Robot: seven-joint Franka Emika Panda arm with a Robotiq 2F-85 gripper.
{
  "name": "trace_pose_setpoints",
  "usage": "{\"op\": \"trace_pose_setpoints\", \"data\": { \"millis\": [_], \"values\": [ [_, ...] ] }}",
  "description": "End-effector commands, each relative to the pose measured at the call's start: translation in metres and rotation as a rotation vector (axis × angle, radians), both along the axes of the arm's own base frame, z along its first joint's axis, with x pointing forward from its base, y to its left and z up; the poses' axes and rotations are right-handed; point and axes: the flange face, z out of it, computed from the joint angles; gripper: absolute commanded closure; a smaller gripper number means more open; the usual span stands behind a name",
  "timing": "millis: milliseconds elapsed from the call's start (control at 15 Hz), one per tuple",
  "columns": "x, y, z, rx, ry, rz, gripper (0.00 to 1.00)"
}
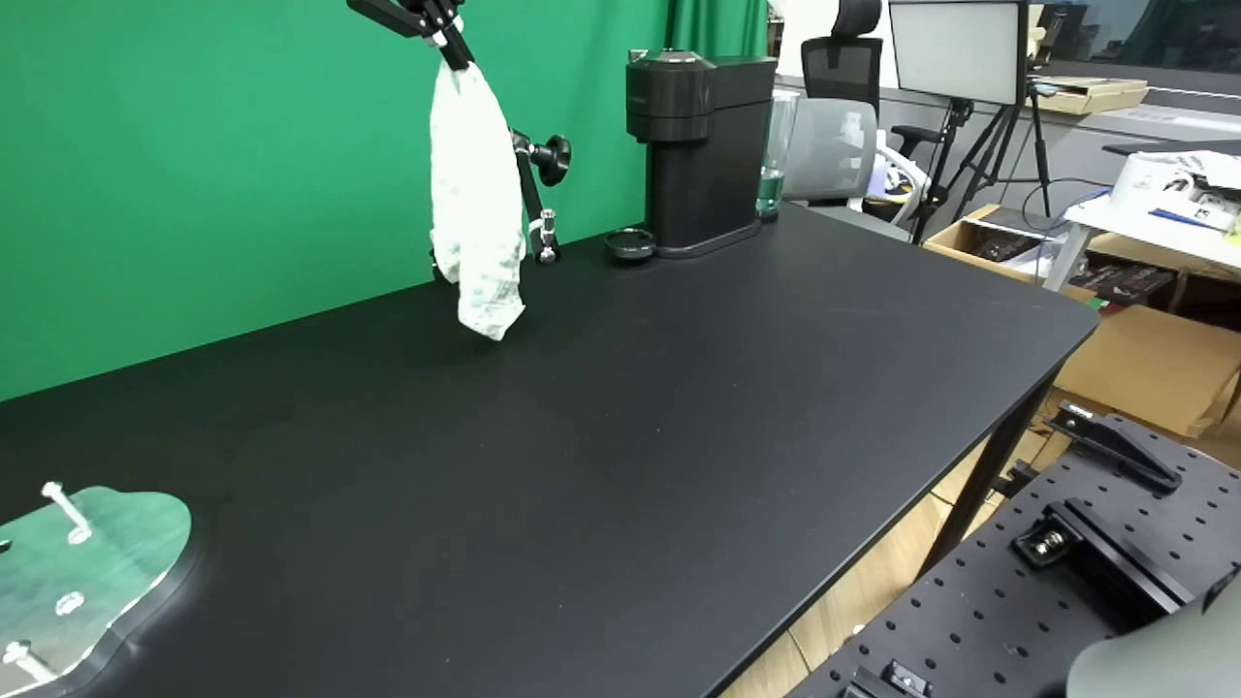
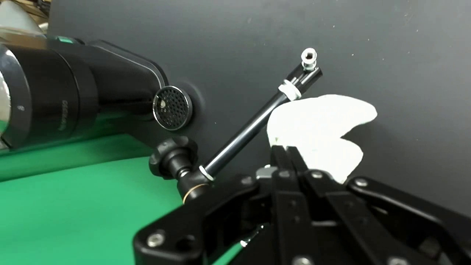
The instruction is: Pick the cloth on the table and put it on the stand
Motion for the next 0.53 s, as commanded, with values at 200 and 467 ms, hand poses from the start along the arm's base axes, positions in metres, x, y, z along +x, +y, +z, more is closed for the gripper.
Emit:
{"op": "trace_pose_setpoints", "data": {
  "millis": [200,467],
  "values": [
    [-0.057,-0.034,0.020,-0.069,-0.039,-0.252,0.99],
    [-0.070,-0.071,0.008,-0.075,-0.029,-0.385,0.99]
  ]
}}
